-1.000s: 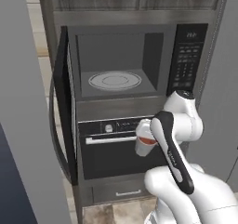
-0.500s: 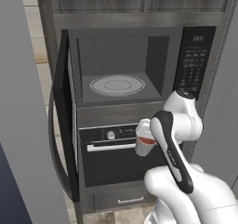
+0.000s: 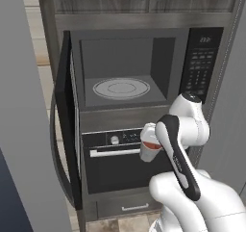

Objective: Place the microwavable item in the microwave. Then, close the microwave door and press the start button.

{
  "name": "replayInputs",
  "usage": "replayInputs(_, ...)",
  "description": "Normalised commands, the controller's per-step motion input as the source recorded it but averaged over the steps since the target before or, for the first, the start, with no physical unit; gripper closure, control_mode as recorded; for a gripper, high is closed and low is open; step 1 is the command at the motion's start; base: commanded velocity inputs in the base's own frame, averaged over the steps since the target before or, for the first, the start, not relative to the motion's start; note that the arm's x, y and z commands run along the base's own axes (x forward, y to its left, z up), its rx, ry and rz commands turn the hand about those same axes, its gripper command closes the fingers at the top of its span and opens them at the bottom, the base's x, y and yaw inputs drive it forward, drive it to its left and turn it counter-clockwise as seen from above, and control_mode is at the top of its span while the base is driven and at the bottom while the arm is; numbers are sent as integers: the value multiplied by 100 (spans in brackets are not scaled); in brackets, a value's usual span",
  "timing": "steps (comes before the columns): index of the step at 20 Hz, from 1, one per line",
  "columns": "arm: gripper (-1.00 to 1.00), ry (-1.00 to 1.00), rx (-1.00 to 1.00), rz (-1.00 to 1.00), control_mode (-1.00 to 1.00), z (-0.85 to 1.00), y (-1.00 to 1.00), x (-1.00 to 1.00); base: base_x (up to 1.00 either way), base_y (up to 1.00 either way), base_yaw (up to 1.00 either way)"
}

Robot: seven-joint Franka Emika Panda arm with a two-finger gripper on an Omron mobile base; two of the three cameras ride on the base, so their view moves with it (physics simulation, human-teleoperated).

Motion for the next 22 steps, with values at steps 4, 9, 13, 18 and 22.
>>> replayInputs(4,100,0,0,0,100,0,0,0,0,0,0)
replayInputs(9,100,-16,-1,0,-100,26,2,0,0,0,0)
replayInputs(13,100,-41,-5,0,-100,86,18,39,0,0,0)
replayInputs(18,100,-28,-1,0,-100,58,0,55,0,0,0)
replayInputs(22,100,-31,-1,-1,-100,64,0,58,0,0,0)
